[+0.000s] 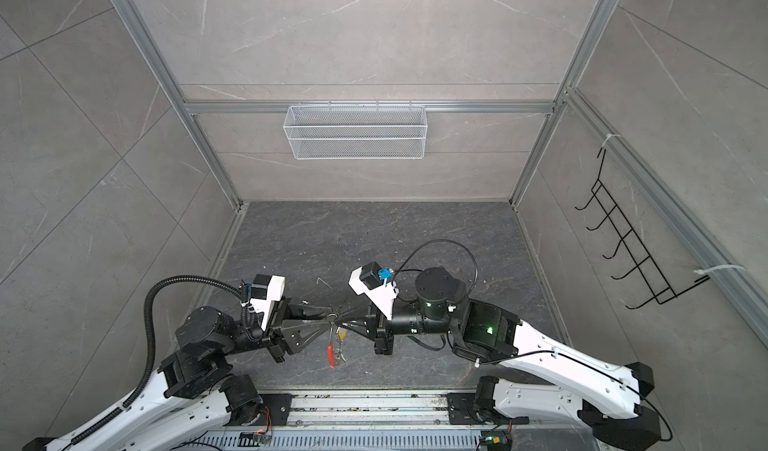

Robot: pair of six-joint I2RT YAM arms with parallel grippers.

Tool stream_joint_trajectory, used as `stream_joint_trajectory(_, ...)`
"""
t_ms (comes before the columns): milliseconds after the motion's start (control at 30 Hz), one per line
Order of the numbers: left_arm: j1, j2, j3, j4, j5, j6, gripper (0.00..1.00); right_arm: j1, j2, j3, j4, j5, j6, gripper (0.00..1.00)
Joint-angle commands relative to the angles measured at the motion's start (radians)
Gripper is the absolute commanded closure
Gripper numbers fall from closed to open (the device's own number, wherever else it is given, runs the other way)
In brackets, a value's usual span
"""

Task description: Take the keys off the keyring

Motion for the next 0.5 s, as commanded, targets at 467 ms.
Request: stream_joint_trajectory(467,-0.001,0.162,0.258,-0.400,0.117,0.108,0.79,-0.001,0.233,0.417,-0.671,0.024,-0.170,1.00)
